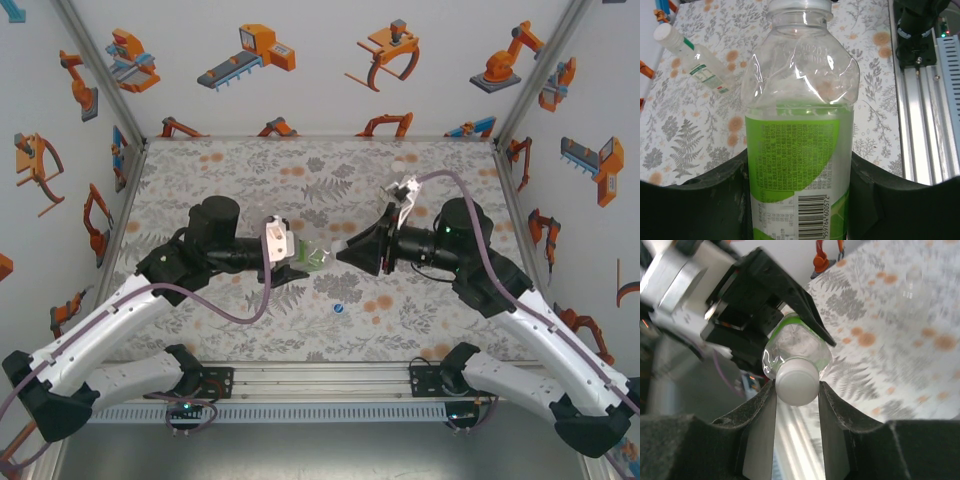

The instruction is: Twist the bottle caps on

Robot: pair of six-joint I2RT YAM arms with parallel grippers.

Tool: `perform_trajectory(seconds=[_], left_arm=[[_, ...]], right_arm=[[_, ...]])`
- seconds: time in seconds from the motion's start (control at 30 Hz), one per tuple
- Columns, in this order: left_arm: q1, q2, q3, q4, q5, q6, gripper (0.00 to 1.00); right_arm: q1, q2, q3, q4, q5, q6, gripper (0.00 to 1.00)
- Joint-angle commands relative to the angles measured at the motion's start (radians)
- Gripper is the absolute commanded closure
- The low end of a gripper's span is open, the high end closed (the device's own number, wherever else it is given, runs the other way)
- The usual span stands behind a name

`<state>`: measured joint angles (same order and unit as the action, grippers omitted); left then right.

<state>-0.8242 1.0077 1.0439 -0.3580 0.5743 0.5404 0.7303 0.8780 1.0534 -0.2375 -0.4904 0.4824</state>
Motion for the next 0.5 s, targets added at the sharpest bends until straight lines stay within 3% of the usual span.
perform_trajectory(seconds=[0.0, 0.1, 0.23, 0.37, 0.47], left_arm=[[-0.003, -0.002, 0.017, 0.049, -0.005, 0.020, 1.00], [-0.003, 0.008, 0.021, 0.056, -0.001, 0.017, 1.00], [-0.004, 0.023, 0.026, 0.056, 0.012, 0.019, 1.00], [-0.003, 0.028, 0.028, 0.059, 0.015, 0.020, 1.00], [-0.004, 0.030, 0.029, 0.066, 0.015, 0.020, 1.00]], right_arm=[[-0.006, 0.000, 0.017, -0.117, 0.228, 0.489, 1.00], [-0.006, 0.032, 0.049, -0.226, 0.213, 0.681, 1.00], [-0.005, 0.047, 0.053, -0.202, 0.168, 0.820, 1.00], [-0.005, 0.034, 0.081, -0.208, 0.215, 0.764, 0.98], [-0.005, 0.026, 0.114, -0.251, 0.257, 0.653, 0.78]])
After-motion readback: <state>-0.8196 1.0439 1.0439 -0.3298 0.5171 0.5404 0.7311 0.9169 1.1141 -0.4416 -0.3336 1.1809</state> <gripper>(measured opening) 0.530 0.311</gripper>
